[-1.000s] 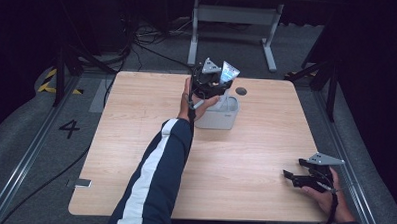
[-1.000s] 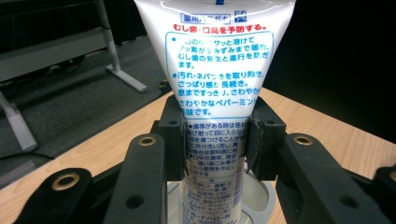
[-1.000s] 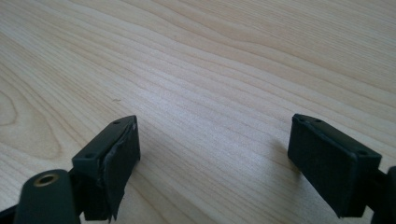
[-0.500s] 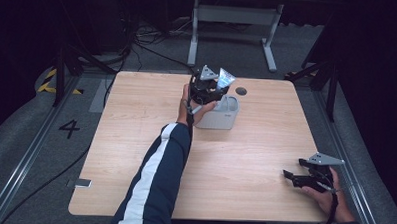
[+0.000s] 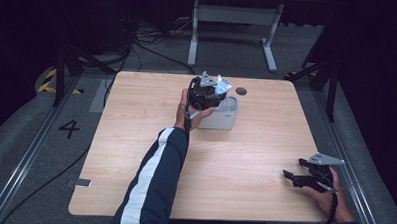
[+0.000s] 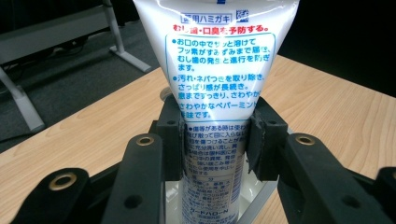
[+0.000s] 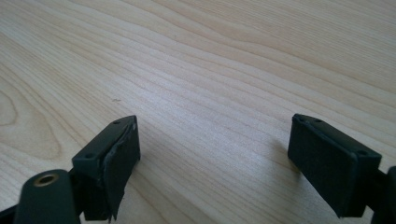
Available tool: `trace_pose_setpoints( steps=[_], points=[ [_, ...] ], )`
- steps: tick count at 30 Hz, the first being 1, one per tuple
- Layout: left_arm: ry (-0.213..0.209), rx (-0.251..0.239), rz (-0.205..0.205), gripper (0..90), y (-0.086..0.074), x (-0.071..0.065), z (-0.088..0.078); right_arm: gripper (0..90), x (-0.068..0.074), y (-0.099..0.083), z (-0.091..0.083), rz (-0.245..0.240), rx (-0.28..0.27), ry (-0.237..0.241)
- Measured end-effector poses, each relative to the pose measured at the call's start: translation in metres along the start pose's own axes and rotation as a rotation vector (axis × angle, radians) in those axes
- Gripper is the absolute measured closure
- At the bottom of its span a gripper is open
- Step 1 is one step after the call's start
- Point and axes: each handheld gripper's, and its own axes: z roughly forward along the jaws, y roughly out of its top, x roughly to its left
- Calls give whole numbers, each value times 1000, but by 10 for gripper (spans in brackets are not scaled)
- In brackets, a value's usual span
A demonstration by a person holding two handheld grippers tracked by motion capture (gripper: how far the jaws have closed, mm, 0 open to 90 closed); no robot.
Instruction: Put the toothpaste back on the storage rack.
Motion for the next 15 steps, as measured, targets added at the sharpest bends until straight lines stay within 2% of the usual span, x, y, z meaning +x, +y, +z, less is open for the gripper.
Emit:
trace_pose_setpoints(
  steps=[7,8,11,13,15],
  points=[
    [9,30,11,632,-4,1,0,171,0,0,0,-1,1,2],
    [12,43,27,632,-4,1,0,171,0,0,0,0,1,2],
    [15,71,35,628,-6,0,2,170,0,0,0,-1,1,3],
    [25,91,60,626,-7,0,2,171,0,0,0,-1,1,3],
    [19,100,54,626,-7,0,3,171,0,0,0,-1,1,3]
  ],
)
